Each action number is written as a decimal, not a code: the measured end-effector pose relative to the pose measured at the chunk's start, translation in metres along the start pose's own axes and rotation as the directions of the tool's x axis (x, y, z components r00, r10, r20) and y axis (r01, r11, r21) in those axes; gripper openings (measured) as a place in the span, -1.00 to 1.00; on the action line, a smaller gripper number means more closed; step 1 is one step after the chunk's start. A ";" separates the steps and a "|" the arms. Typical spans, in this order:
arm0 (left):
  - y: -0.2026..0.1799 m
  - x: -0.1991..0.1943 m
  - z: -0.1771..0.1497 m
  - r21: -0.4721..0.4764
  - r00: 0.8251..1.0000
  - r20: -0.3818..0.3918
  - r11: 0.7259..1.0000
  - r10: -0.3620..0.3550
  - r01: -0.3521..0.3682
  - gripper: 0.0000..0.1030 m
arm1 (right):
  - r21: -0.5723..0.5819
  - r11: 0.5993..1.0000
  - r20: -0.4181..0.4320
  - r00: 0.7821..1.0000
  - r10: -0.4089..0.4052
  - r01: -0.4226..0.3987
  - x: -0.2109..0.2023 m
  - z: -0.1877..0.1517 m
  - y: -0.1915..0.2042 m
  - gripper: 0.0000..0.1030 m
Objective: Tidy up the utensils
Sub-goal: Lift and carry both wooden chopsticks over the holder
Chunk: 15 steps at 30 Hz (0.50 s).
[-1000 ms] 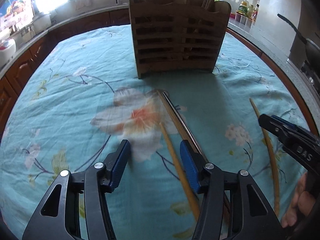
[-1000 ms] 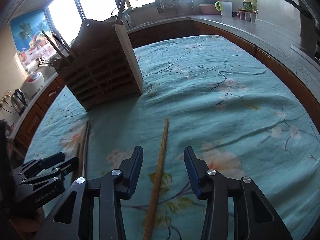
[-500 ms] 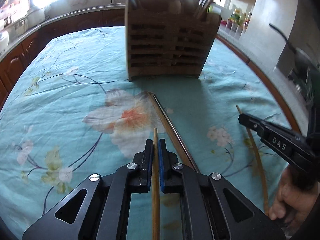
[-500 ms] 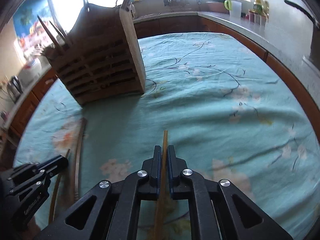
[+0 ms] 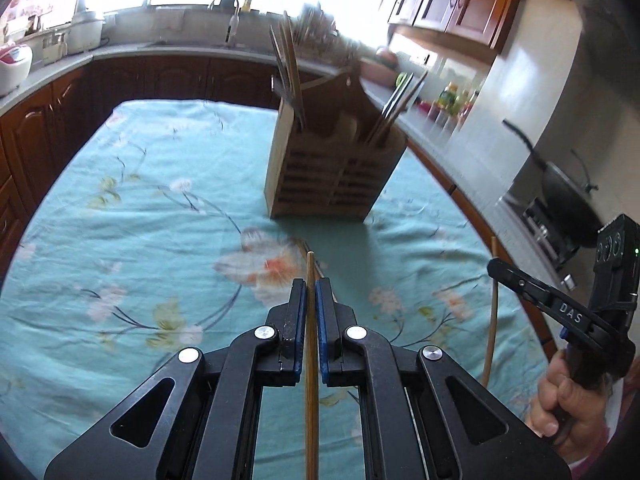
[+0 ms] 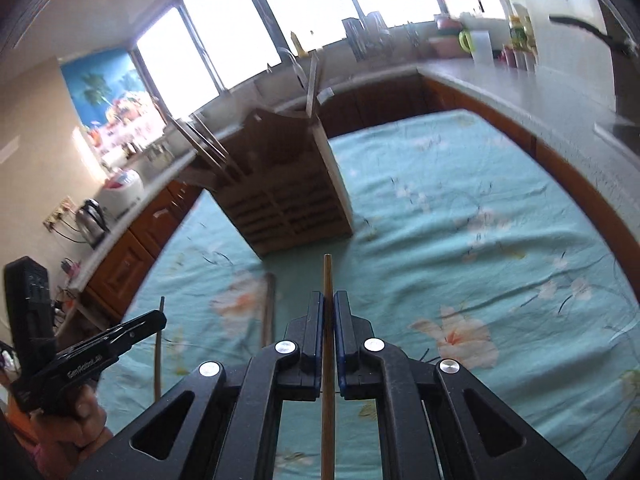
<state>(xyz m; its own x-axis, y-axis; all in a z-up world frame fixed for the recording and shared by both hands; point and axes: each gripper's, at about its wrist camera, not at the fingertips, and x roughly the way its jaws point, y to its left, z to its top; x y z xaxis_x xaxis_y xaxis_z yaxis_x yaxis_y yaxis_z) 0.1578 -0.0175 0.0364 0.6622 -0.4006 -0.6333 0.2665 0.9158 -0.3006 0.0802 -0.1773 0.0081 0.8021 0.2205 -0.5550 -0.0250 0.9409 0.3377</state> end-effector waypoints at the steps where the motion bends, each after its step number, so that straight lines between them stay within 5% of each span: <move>1: 0.000 -0.006 0.002 0.000 1.000 0.012 1.000 -0.006 0.006 -0.92 | -0.004 1.000 0.012 1.000 0.005 -0.005 -0.005 0.002 0.002 -0.90; 15: -0.010 -0.062 0.024 0.025 0.989 0.137 0.998 -0.057 0.054 -0.92 | -0.043 0.998 0.171 0.984 0.054 -0.047 -0.063 0.031 0.022 -0.90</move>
<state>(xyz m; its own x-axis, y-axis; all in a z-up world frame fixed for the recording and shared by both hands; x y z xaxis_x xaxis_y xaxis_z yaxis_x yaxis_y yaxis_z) 0.1307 -0.0010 0.0956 0.7353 -0.4444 -0.5118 0.3194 0.8932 -0.3166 0.0472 -0.1786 0.0739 0.8899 0.2236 -0.3977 -0.0882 0.9395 0.3309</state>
